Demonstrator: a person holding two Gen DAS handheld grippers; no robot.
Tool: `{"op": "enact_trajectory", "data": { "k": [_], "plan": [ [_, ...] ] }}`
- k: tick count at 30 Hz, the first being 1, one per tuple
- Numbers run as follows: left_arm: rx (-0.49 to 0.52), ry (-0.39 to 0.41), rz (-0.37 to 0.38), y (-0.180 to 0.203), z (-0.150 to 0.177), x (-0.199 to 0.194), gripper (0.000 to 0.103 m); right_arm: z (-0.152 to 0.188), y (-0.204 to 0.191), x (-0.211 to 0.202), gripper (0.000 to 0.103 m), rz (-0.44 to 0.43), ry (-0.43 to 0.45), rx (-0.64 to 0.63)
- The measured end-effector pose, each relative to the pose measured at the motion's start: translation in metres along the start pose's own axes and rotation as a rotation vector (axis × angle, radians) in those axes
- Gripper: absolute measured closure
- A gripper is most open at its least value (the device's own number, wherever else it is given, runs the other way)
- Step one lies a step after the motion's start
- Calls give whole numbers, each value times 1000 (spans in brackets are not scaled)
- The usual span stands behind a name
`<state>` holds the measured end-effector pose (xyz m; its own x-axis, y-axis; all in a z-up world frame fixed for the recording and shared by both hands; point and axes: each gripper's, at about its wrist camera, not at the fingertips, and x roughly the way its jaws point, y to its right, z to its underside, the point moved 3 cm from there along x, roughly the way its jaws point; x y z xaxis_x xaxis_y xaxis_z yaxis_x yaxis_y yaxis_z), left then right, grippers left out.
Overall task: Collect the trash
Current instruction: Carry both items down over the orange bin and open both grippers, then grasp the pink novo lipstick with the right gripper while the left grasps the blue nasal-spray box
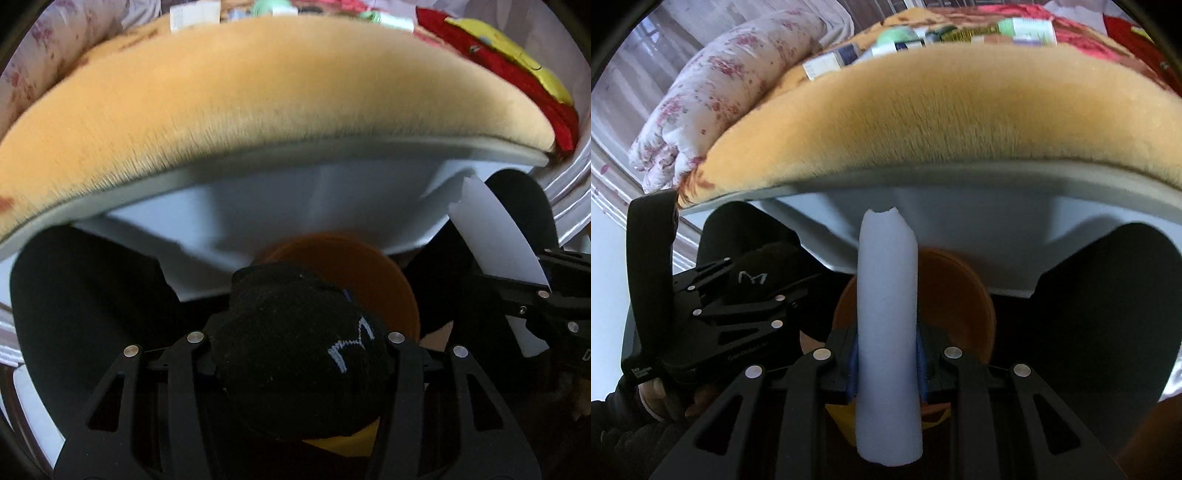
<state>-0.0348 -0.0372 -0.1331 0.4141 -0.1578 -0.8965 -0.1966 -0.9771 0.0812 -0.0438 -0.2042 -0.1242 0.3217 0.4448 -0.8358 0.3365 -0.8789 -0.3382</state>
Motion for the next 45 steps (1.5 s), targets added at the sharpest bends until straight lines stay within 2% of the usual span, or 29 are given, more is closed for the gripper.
{"op": "enact_trajectory", "data": {
  "k": [4, 5, 6, 7, 8, 13, 16, 19, 21, 24, 26, 28, 30, 34, 36, 38, 42, 43, 45],
  "plan": [
    [-4, -21, -8, -2, 0, 6, 52, -1, 1, 6, 76, 6, -22, 3],
    [-2, -30, -14, 0, 0, 8, 47, 0, 2, 7, 76, 9, -27, 7],
    [0, -39, -22, -1, 1, 9, 43, 0, 3, 9, 69, 13, -32, 12],
    [2, -45, -34, -1, 2, 10, 31, 1, 5, 9, 63, 14, -34, 16],
    [3, -39, -45, -2, 2, 9, 25, 1, 6, 9, 56, 18, -31, 22],
    [19, -11, -67, -1, 6, -1, 21, -3, 5, 4, 56, 30, -8, 24],
    [21, 23, -69, -1, 6, -14, 21, -11, 4, -13, 56, 22, 34, 16],
    [35, 91, -79, -3, -2, -37, 21, -34, 3, -44, 54, 1, 109, -25],
    [39, 129, -87, -8, -12, -52, 21, -65, 6, -65, 46, 15, 163, -62],
    [4, 183, -82, -19, -31, -70, 18, -116, 18, -79, 46, 73, 228, -112],
    [-29, 213, -74, -24, -42, -77, 16, -148, 28, -74, 46, 120, 236, -124],
    [-48, 233, -70, -27, -49, -82, 16, -183, 43, -58, 47, 140, 190, -107],
    [-74, 241, -75, -33, -55, -83, 16, -215, 62, -35, 55, 131, 113, -62],
    [-116, 236, -56, -42, -62, -84, 16, -254, 80, -1, 57, 117, 0, -18],
    [-127, 224, -50, -45, -62, -80, 16, -270, 89, 14, 63, 111, -73, 8],
    [-131, 215, -52, -47, -62, -77, 16, -278, 91, 29, 69, 104, -157, 19],
    [-133, 201, -46, -49, -67, -70, 16, -289, 85, 55, 72, 182, -282, -54],
    [-134, 199, -47, -48, -70, -69, 16, -290, 82, 57, 73, 199, -289, -67],
    [-139, 200, -42, -49, -74, -69, 16, -286, 73, 55, 84, 229, -276, -116]
  ]
}}
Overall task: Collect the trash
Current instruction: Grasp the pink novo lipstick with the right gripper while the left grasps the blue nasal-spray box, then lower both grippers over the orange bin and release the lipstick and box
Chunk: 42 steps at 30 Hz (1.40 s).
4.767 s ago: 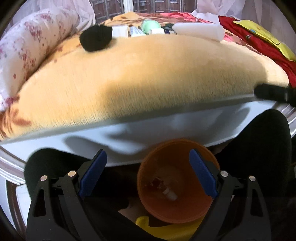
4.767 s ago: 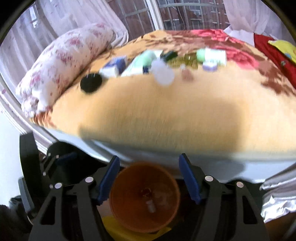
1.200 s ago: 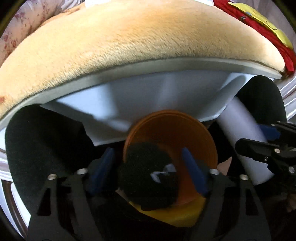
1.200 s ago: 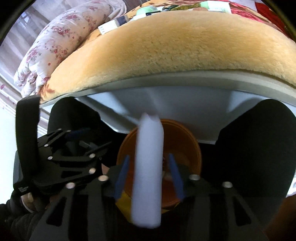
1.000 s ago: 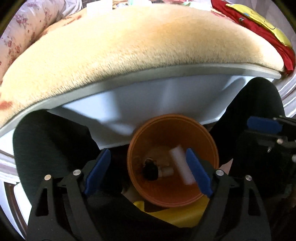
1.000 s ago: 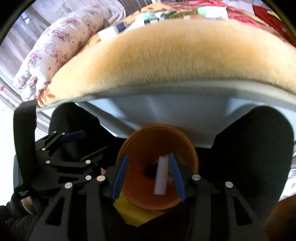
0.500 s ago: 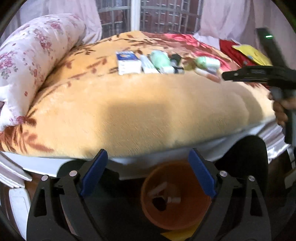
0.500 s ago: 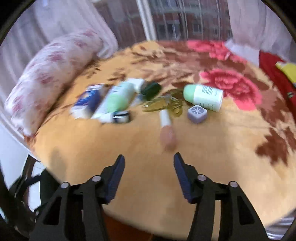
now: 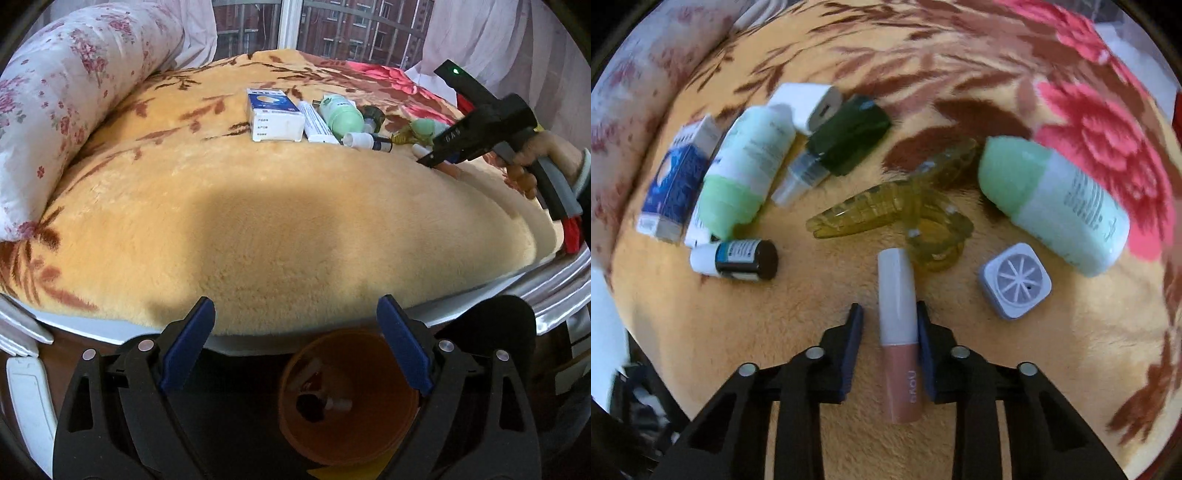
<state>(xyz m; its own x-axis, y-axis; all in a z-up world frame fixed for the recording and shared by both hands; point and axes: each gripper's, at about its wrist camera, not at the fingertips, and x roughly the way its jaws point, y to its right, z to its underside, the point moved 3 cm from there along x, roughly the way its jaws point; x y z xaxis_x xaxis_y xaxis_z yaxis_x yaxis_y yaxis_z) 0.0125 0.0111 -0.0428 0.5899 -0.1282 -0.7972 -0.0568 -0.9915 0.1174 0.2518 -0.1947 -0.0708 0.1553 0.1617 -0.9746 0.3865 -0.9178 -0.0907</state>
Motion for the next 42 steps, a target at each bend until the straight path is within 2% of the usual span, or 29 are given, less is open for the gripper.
{"op": "enact_trajectory", "data": {
  "k": [2, 5, 8, 11, 13, 15, 18, 21, 26, 27, 28, 29, 30, 31, 33, 36, 39, 42],
  "plan": [
    [-4, 11, 0, -1, -8, 0, 16, 4, 1, -7, 86, -16, 37, 2],
    [-14, 28, 1, -4, -31, 3, 16, 20, 18, -28, 86, -140, 153, 99],
    [-16, 38, -6, -8, -65, 13, 16, 47, 33, -44, 86, -252, 267, 184],
    [-60, 29, 4, -12, -108, 32, 16, 77, 36, -49, 86, -306, 342, 227],
    [-98, 12, 1, -12, -137, 46, 16, 90, 36, -48, 86, -346, 366, 240],
    [-106, 3, -36, -11, -160, 59, 16, 106, 34, -51, 86, -372, 389, 237],
    [-110, -31, -129, -16, -188, 84, 16, 114, 30, -52, 86, -407, 407, 237],
    [-124, -78, -175, -26, -201, 108, 16, 119, 29, -52, 86, -421, 407, 227],
    [-156, -166, -180, -45, -207, 154, 16, 119, 32, -49, 86, -429, 420, 236],
    [-169, -187, -180, -50, -204, 164, 25, 118, 33, -49, 86, -433, 424, 241],
    [-179, -195, -183, -55, -201, 170, 29, 118, 33, -49, 86, -432, 429, 246],
    [-181, -157, -176, -57, -199, 169, 30, 117, 32, -50, 86, -427, 435, 248],
    [-175, -133, -179, -56, -198, 165, 38, 118, 31, -51, 86, -422, 443, 249],
    [-173, -120, -178, -55, -196, 161, 52, 118, 29, -51, 86, -418, 447, 251],
    [-170, -59, -192, -51, -192, 142, 54, 117, 26, -55, 86, -419, 459, 257],
    [-156, 28, -163, -40, -180, 102, 54, 120, 17, -67, 86, -420, 487, 253],
    [-152, 83, -130, -30, -163, 57, 54, 129, 2, -85, 86, -413, 517, 230],
    [-96, 111, -100, -9, -133, 4, 54, 143, -17, -104, 86, -405, 549, 200]
  ]
}}
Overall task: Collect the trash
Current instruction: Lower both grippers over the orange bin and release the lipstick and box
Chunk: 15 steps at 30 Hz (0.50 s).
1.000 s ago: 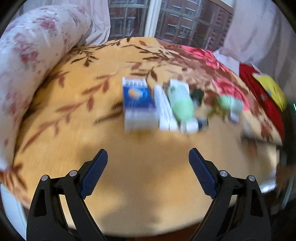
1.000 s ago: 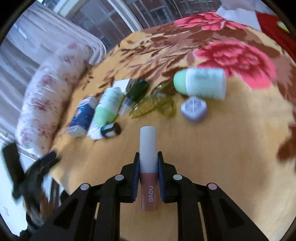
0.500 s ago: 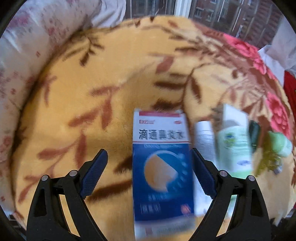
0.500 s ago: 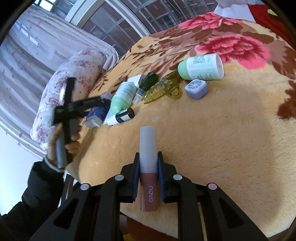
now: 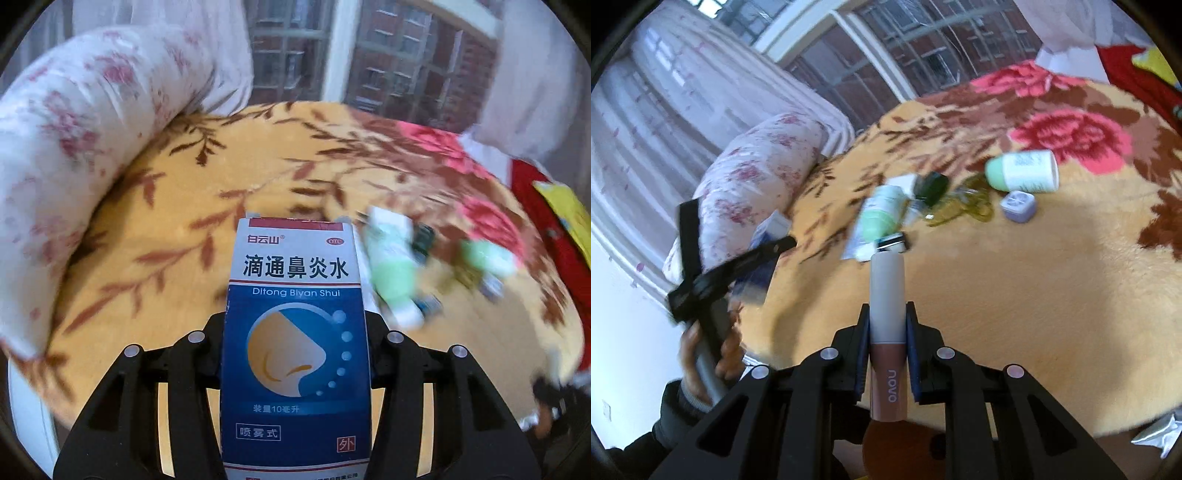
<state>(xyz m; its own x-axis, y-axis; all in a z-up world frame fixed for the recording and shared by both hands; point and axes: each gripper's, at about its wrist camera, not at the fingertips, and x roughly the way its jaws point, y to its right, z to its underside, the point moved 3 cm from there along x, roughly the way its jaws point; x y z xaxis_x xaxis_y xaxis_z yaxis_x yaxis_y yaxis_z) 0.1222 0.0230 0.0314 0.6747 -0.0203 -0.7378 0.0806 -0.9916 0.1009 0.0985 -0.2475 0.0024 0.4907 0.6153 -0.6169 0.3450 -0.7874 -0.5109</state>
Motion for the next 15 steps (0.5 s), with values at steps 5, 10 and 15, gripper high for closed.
{"op": "enact_trajectory", "data": {
  "k": [5, 10, 15],
  "plan": [
    [100, 83, -19, 12, 60, -71, 54, 33, -36, -23, 85, 0, 31, -51],
    [114, 91, -6, 15, 122, -92, 54, 84, -59, -28, 86, 39, 29, -107],
    [143, -20, 35, 20, 174, -58, 54, 132, -62, -14, 85, 77, -15, -119]
  ]
}}
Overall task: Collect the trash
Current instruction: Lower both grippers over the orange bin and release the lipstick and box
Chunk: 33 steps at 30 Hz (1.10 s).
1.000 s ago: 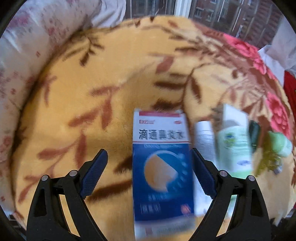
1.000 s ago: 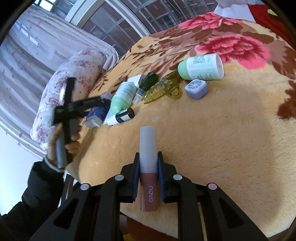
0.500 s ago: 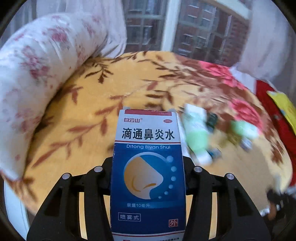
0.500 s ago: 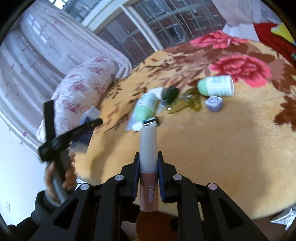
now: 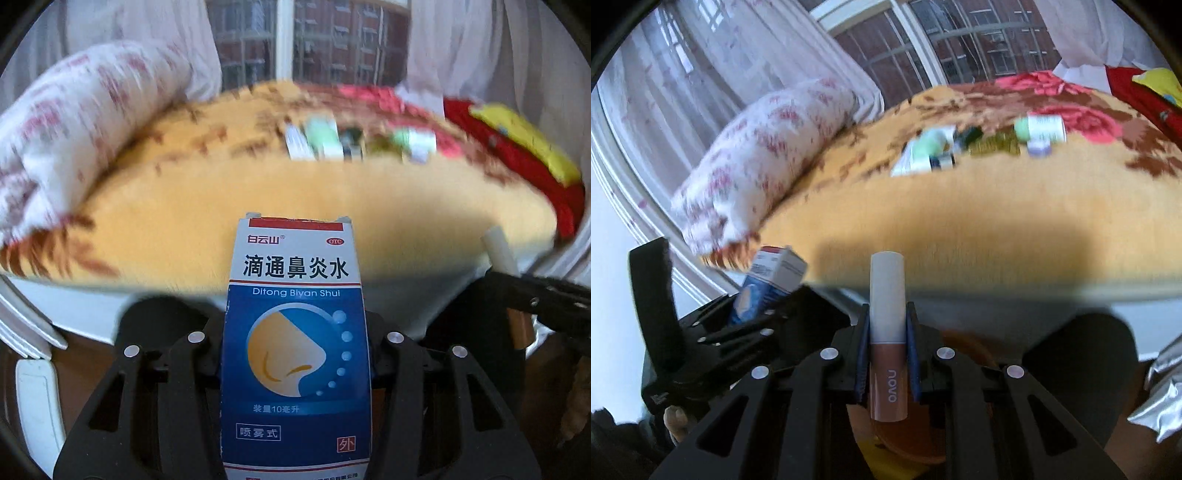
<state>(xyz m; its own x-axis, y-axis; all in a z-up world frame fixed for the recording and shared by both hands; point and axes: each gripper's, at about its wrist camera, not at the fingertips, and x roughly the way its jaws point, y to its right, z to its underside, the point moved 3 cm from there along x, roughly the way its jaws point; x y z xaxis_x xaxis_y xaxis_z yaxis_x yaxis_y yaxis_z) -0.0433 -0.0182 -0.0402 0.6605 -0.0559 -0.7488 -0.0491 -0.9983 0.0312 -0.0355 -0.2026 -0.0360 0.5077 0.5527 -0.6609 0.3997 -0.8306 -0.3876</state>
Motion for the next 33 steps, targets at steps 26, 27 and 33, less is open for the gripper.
{"op": "enact_trajectory", "data": {
  "k": [26, 27, 33],
  "plan": [
    [-25, -229, 15, 2, 48, 69, 31, 64, 16, 62, 66, 103, -190, 93],
    [-28, -231, 17, 2, 48, 69, 31, 64, 16, 61, 66, 104, -184, 96],
    [-41, -244, 10, -2, 48, 72, 31, 65, 21, 56, 66, 101, -167, 111]
  ]
}}
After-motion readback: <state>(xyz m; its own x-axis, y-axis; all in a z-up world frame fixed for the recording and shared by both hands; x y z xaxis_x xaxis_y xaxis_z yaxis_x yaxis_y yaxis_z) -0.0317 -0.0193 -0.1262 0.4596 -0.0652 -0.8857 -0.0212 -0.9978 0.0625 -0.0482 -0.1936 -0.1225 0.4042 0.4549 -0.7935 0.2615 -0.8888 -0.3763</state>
